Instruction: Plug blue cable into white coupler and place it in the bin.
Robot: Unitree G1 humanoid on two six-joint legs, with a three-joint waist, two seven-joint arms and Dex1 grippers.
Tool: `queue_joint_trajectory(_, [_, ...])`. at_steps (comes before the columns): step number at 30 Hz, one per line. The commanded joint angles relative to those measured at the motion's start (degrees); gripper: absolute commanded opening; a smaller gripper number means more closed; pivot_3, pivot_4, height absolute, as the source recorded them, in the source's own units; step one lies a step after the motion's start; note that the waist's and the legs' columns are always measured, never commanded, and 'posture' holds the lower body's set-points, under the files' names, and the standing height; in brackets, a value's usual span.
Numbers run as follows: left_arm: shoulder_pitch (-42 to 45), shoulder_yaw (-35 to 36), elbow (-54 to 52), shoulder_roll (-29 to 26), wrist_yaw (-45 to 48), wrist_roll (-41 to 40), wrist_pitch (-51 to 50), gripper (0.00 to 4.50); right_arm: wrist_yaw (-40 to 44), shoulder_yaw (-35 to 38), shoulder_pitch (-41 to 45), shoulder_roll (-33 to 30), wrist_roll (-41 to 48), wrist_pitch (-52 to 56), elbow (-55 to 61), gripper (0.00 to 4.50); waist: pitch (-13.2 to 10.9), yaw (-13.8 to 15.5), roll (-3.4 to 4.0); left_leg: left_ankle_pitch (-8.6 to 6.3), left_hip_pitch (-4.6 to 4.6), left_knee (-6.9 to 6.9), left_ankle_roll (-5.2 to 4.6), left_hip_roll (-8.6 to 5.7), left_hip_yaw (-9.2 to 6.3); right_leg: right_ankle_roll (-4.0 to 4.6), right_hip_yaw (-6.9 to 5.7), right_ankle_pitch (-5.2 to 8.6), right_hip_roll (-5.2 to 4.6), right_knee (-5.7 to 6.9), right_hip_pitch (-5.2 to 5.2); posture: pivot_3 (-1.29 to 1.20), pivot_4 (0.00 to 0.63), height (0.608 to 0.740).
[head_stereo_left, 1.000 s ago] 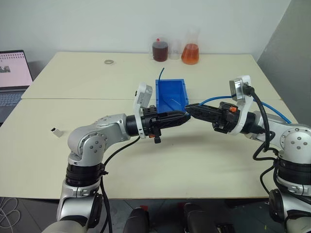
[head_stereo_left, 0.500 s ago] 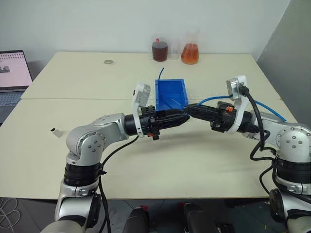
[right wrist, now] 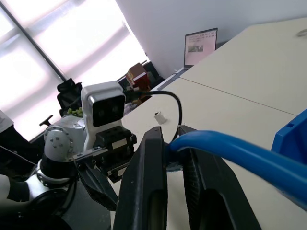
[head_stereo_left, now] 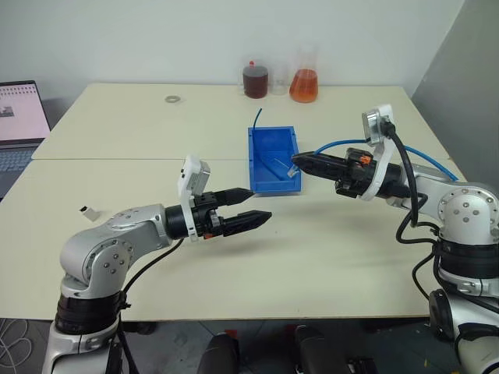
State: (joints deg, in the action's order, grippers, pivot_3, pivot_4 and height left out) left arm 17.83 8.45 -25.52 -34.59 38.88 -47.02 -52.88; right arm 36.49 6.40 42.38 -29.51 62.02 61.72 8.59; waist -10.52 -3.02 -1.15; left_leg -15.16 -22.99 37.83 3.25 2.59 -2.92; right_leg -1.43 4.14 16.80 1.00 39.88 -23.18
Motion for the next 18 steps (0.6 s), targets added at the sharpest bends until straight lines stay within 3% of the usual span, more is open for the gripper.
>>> queue_joint_trajectory(1, [-7.8, 5.9, -4.7, 2.0, -14.7, 11.0, 5.2, 4.45, 5.0, -4.6, 2.1, 0.2, -5.9, -4.7, -1.5, 0.17, 0.0, -0.1, 0.01, 0.0, 0.01, -0.01, 0.0, 0.01, 0.0, 0.0, 0.01, 0.0, 0.0, -0.01, -0.01, 0.0, 0.15, 0.74])
queue_joint_trajectory(6, [-18.7, 8.5, -7.2, 11.7, -33.2, 22.8, 8.3, 4.45, 10.9, -8.5, 5.1, 2.2, -10.9, -8.6, -6.7, 0.17, 0.0, 0.0, 0.0, -0.01, -0.01, -0.01, 0.0, 0.01, 0.05, 0.0, 0.04, -0.01, -0.08, -0.05, -0.01, 0.0, 0.15, 0.74])
queue_joint_trajectory(12, [-17.3, 17.0, 0.0, 23.0, -51.8, 31.1, 11.6, 4.45, 16.2, -10.4, 8.5, 3.9, -15.4, -11.6, -12.7, 0.17, -0.1, 1.3, -0.12, -0.01, -0.03, 0.04, 0.0, -0.03, -0.05, -0.01, -0.06, -0.03, -0.09, 0.0, 0.0, 0.0, 0.15, 0.74])
queue_joint_trajectory(18, [-12.9, 18.4, 8.7, 22.1, -55.9, 36.7, 14.0, 4.45, 17.6, -11.1, 9.3, 5.2, -19.1, -13.1, -15.3, 0.17, -0.1, 1.4, -0.12, -0.01, -0.04, 0.03, 0.01, -0.04, -0.06, -0.01, -0.09, -0.04, -0.09, -0.01, 0.01, 0.0, 0.15, 0.74])
